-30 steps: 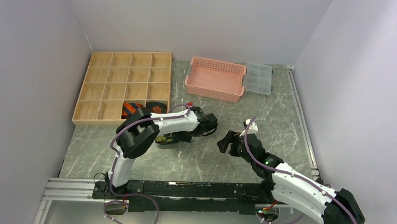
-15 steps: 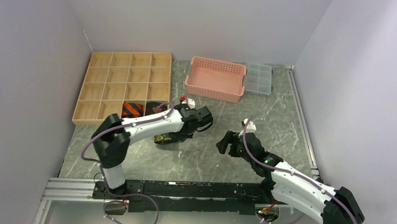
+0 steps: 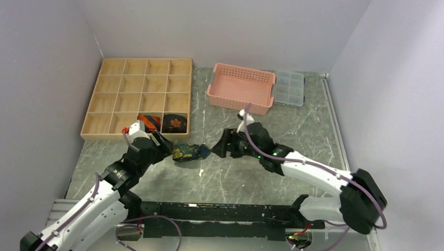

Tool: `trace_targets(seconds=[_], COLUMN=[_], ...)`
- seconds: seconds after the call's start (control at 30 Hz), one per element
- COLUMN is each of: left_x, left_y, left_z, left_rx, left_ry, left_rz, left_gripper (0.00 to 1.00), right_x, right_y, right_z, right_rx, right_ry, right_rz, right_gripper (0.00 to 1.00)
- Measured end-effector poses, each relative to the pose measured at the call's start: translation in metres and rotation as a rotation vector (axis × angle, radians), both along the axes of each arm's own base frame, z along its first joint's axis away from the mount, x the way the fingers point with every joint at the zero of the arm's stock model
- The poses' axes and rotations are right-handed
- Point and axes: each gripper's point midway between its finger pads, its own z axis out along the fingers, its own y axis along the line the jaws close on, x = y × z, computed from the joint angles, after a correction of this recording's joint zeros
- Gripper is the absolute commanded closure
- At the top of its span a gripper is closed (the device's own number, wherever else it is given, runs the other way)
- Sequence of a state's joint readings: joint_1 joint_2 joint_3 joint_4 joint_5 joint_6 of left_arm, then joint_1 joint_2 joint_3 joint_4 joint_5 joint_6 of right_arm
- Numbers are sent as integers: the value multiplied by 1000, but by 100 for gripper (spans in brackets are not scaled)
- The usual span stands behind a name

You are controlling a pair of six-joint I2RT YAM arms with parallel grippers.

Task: Roll the ties
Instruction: Roll the tie at the center of the board.

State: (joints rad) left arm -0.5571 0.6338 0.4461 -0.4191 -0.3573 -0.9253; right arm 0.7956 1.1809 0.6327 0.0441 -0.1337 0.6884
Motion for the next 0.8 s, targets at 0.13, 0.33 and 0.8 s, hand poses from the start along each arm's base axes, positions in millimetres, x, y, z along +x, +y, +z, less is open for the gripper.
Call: trace_targets(seconds=[0.13,0.33,0.8], left_x=[10,46,28], left_y=[-1,11,-3], left_z=[-10,-26,-28], left_rx=[-103,-277,-386], left_ry=[-17,43,13], left_rz=[-25,-12,-122], left_gripper=[22,16,15], right_x=[2,11,34], right_y=[43,90,109], right_z=[7,-5,-58], right_rx=[-6,-64,-282], right_ry=[6,20,47], right_rz=[72,108,79], right_gripper=[23,25,24])
